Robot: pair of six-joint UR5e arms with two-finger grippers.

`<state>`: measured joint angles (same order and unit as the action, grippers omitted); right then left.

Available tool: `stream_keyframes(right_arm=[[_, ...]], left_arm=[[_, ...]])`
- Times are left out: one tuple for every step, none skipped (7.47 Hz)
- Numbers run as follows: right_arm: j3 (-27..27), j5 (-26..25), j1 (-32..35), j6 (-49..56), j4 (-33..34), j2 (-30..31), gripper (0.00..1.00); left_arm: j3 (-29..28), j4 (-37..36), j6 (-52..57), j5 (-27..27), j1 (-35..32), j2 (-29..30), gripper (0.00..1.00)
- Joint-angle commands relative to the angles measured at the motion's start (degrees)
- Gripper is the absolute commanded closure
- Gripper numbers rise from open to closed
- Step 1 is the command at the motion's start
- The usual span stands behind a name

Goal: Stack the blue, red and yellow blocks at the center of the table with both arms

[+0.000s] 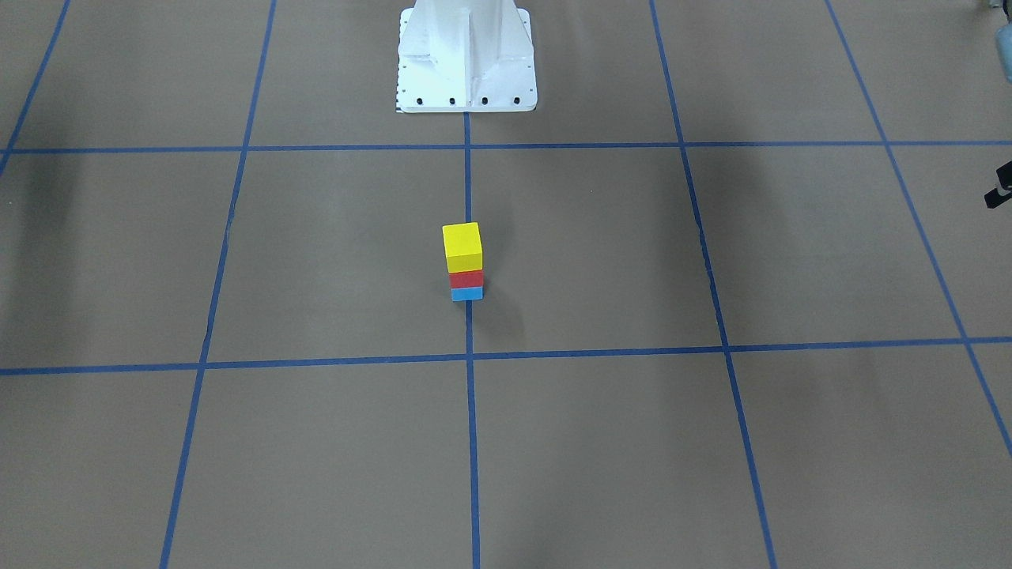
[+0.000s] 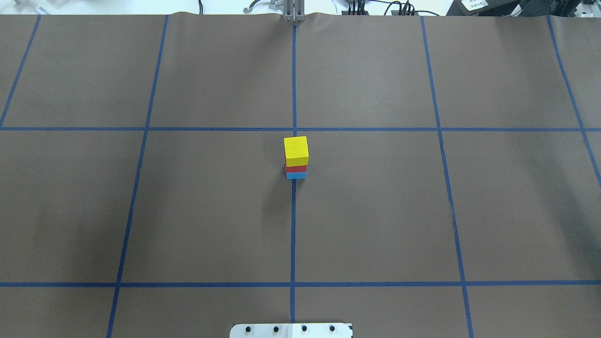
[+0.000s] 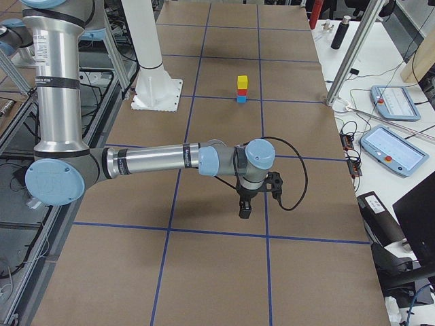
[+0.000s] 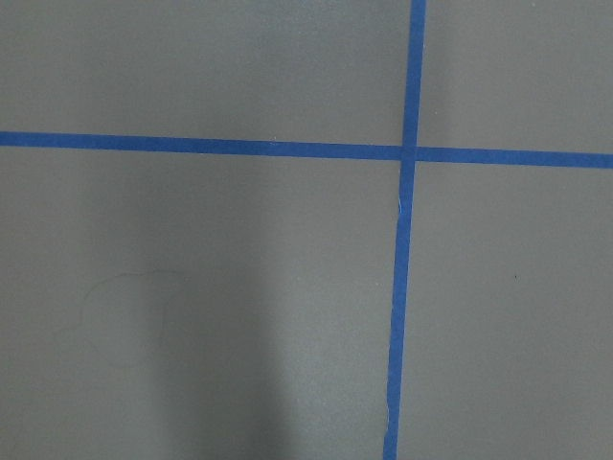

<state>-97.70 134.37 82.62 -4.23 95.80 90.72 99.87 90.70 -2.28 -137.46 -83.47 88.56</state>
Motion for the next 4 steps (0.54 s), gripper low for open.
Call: stream_keyframes(right_arm=[[0.05,0.10,0.00,0.01,0.00,0.07,0.00],[0.14,0.01,0.00,0.10,0.00,0.25,0.00],[0.58,0.10,0.00,0.19,0.09,0.25,0.00],[0.49,0.19,0.00,0.10,0.09,0.34,0.00]], left_arm=[[-0.02,0.00,0.00,0.00,-0.03,0.04,0.01],[0.06,0.00,0.00,0.00,-0.03,-0.05,0.01],[0.06,0.00,0.00,0.00,-0.03,-0.14,0.01],[0.06,0.00,0.00,0.09,-0.03,-0.14,0.01]])
